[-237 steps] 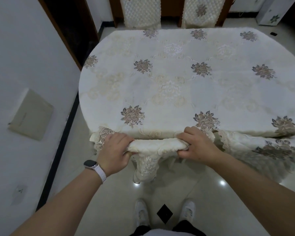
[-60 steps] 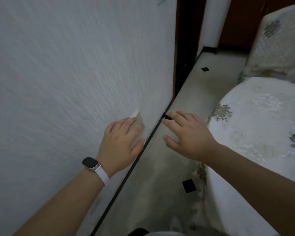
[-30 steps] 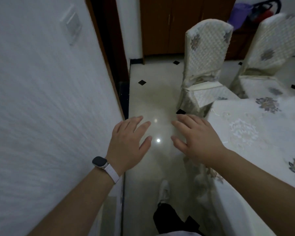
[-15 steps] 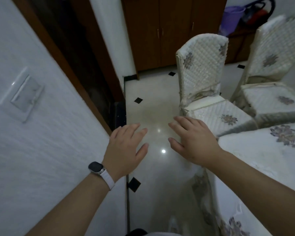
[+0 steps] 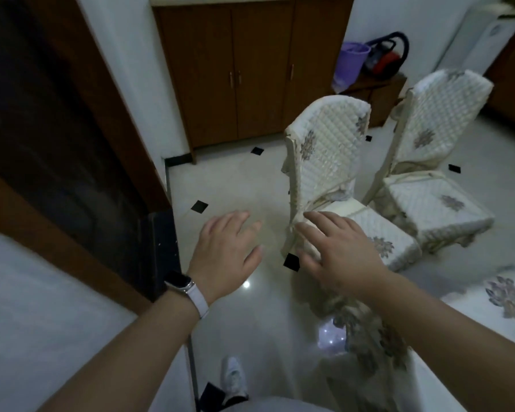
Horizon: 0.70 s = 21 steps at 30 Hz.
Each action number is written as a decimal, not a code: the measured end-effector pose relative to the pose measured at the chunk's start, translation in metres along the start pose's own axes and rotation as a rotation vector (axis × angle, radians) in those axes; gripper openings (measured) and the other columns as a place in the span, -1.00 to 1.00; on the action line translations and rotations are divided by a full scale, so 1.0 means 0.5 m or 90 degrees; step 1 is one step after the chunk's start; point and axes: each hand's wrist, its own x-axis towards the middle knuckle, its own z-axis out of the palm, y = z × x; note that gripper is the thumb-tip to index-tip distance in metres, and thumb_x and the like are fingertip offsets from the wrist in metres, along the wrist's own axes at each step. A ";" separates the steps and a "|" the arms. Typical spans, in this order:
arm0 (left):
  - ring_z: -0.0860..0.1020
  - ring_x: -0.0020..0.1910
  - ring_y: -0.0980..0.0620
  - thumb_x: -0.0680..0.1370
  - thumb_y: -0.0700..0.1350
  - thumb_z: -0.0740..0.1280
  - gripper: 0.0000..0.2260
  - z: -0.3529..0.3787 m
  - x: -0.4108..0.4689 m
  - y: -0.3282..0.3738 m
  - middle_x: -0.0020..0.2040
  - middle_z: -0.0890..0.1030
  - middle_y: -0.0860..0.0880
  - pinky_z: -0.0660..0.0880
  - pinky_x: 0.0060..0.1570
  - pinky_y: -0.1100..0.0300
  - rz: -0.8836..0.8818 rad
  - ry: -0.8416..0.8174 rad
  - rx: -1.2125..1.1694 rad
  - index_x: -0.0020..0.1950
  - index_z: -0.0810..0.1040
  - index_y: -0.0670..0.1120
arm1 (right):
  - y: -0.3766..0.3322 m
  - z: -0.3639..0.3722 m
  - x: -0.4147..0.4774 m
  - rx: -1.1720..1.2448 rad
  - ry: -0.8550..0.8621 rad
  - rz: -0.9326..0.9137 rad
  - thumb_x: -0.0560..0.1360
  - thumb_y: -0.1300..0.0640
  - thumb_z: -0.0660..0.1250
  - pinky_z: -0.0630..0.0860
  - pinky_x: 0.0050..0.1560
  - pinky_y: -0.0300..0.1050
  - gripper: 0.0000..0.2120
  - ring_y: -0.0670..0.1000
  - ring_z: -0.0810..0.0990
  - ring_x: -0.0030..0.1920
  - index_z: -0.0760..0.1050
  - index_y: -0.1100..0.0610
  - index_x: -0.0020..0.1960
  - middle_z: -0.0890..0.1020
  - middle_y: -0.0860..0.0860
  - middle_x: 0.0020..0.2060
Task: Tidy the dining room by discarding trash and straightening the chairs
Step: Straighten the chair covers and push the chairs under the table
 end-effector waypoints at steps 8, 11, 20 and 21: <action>0.47 0.29 -0.11 0.55 0.11 0.17 -0.60 0.048 0.251 -0.129 0.32 0.52 -0.10 0.35 0.28 -0.05 0.053 0.002 -0.066 0.31 0.51 -0.04 | 0.034 0.003 0.193 -0.038 0.029 0.078 0.50 -0.16 0.15 0.44 0.21 0.04 -0.52 0.15 0.52 0.26 0.54 0.07 0.27 0.57 0.07 0.26; 0.47 0.28 -0.12 0.55 0.10 0.18 -0.61 0.072 0.324 -0.161 0.32 0.52 -0.10 0.35 0.28 -0.05 0.074 0.001 -0.080 0.30 0.51 -0.04 | 0.068 0.027 0.256 -0.036 0.035 0.100 0.50 -0.15 0.16 0.42 0.19 0.01 -0.54 0.16 0.53 0.25 0.54 0.07 0.25 0.58 0.07 0.24; 0.46 0.28 -0.10 0.54 0.10 0.21 -0.60 0.168 0.520 -0.315 0.32 0.52 -0.08 0.38 0.27 -0.08 0.050 -0.049 -0.060 0.30 0.53 -0.03 | 0.182 0.151 0.525 0.011 0.008 0.094 0.50 -0.17 0.15 0.46 0.18 0.07 -0.52 0.18 0.53 0.24 0.54 0.08 0.25 0.58 0.09 0.25; 0.46 0.29 -0.10 0.54 0.10 0.21 -0.60 0.170 0.549 -0.332 0.32 0.52 -0.09 0.37 0.28 -0.08 0.048 -0.052 -0.051 0.31 0.54 -0.03 | 0.198 0.158 0.565 0.015 0.012 0.089 0.50 -0.18 0.15 0.46 0.18 0.07 -0.52 0.18 0.54 0.23 0.55 0.08 0.25 0.58 0.09 0.24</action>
